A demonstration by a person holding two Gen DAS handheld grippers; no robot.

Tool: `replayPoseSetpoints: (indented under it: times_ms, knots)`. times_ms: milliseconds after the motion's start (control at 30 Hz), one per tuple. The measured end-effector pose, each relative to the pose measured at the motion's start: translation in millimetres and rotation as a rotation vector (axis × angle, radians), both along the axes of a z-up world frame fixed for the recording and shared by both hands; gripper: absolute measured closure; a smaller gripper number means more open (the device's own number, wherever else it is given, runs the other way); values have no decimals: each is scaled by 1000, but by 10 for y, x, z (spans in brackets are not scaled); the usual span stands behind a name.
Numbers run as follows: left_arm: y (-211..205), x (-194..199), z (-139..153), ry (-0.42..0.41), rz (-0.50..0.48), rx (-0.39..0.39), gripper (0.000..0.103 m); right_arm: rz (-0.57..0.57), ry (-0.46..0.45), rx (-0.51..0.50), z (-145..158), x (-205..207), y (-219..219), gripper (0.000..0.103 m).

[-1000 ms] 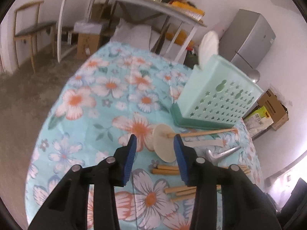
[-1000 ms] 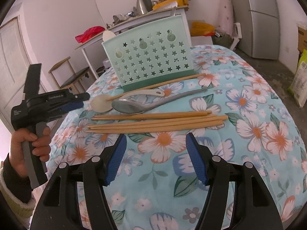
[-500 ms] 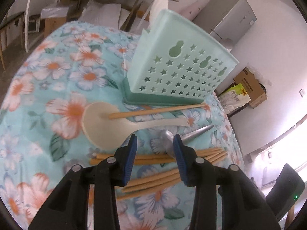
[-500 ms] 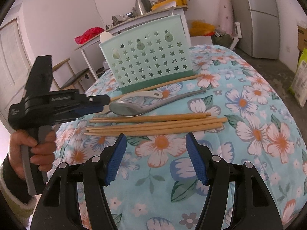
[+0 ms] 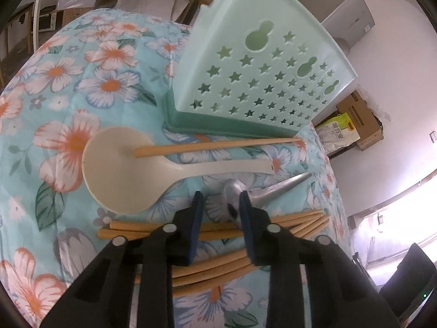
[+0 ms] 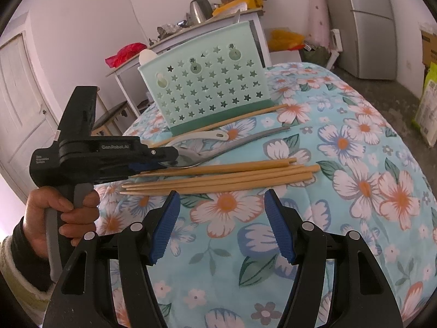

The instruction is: Organize utensils

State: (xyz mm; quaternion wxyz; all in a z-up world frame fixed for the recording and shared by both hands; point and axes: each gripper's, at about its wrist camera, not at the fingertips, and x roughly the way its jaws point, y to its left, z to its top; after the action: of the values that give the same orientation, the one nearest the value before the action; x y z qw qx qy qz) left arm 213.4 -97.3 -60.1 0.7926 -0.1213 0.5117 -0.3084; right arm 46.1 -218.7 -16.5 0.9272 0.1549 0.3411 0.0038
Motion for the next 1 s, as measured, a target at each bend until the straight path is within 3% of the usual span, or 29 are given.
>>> replayPoseSetpoints:
  times_ms: [333, 633, 800, 1000]
  knots:
    - [-7, -82, 119, -65, 32, -29, 99, -20, -13, -2, 47, -60, -32, 42]
    - [405, -409, 703, -280, 97, -37, 101, -23, -45, -15, 182, -106, 1, 43]
    - [993, -601, 1011, -387, 232, -22, 101, 20, -71, -22, 323, -16, 102, 44]
    - [1677, -713, 1162, -439, 430, -22, 101, 167, -59, 43, 456, 432, 429, 48]
